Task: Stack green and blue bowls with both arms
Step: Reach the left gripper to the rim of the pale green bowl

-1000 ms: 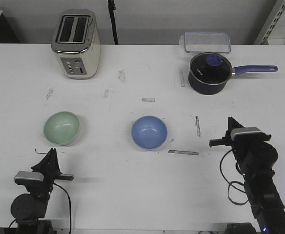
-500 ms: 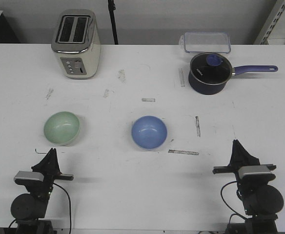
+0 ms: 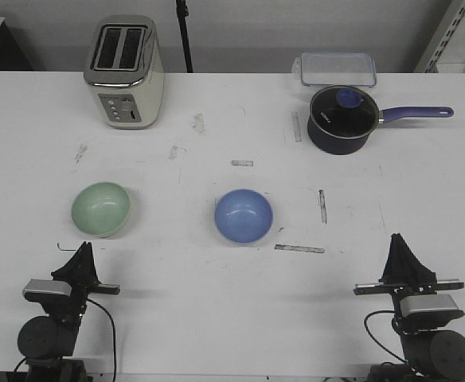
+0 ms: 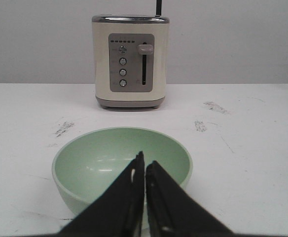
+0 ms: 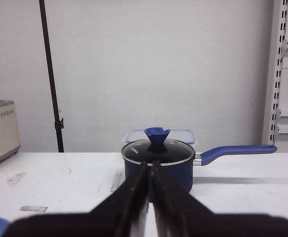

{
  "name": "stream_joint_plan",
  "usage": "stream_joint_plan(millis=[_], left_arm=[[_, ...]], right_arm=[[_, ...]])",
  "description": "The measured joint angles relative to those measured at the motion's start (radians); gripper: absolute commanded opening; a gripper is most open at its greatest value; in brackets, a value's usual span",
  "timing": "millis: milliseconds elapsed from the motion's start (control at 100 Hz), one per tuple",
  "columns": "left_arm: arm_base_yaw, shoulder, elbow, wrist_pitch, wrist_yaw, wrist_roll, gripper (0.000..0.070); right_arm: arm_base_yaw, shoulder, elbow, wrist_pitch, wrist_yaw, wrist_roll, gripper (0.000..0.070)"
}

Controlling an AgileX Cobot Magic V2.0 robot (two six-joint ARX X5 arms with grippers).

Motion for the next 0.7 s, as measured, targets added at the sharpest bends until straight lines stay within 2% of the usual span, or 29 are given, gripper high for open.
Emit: stream_joint_plan(millis=[490, 700], left_arm=[[0.0, 0.0, 0.0, 0.003, 0.0, -0.002, 0.0001], [0.0, 0.004, 0.011, 0.034, 0.005, -0.055, 0.0001]], right_arm=[[0.0, 0.0, 0.0, 0.0, 0.0, 0.0, 0.0003], [0.0, 0.0, 0.0, 0.0, 0.0, 0.0, 0.0003]])
